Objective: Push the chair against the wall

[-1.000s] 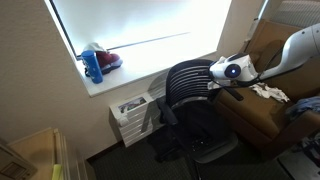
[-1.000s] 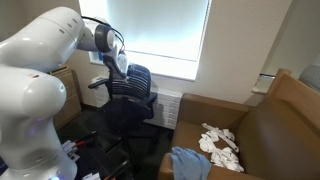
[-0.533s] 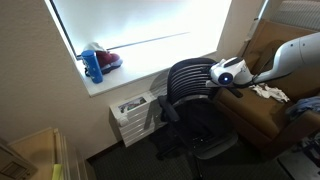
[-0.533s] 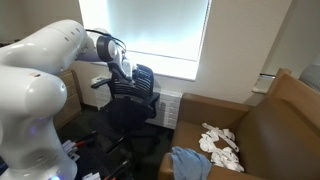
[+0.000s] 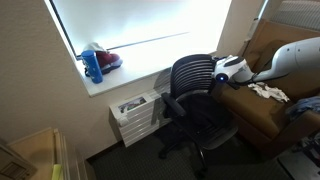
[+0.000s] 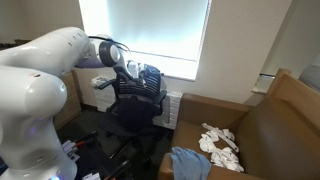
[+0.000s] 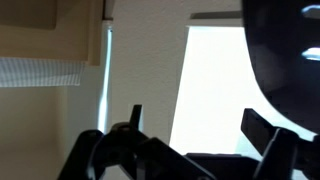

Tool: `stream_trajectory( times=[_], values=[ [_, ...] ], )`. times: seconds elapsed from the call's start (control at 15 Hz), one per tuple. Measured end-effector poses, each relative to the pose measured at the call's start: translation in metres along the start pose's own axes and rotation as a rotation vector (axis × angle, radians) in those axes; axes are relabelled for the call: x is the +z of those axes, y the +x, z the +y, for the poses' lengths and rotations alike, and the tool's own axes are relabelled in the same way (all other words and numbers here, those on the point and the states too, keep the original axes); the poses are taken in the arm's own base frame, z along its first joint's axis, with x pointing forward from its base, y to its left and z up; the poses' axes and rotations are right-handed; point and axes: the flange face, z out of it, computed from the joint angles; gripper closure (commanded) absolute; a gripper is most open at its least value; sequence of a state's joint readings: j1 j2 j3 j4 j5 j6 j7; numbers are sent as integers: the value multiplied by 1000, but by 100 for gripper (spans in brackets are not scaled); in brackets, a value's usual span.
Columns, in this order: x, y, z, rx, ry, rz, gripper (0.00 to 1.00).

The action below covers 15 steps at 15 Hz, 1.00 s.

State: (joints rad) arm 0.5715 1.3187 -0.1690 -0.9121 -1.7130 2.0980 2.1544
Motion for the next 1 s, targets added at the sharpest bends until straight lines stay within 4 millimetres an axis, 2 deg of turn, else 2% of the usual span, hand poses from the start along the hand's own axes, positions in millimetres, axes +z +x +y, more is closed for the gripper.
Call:
stream_trajectory(
  times=[0.27, 0.47, 0.67, 0.8, 1.0],
  values=[
    [18, 6, 19, 2, -193, 113, 0],
    [11, 2, 16, -38, -231, 24, 0],
    [5, 5, 8, -28, -187, 18, 0],
    [-2, 24, -2, -5, -106, -15, 0],
    [-11, 83, -6, 24, -38, -47, 0]
  ],
)
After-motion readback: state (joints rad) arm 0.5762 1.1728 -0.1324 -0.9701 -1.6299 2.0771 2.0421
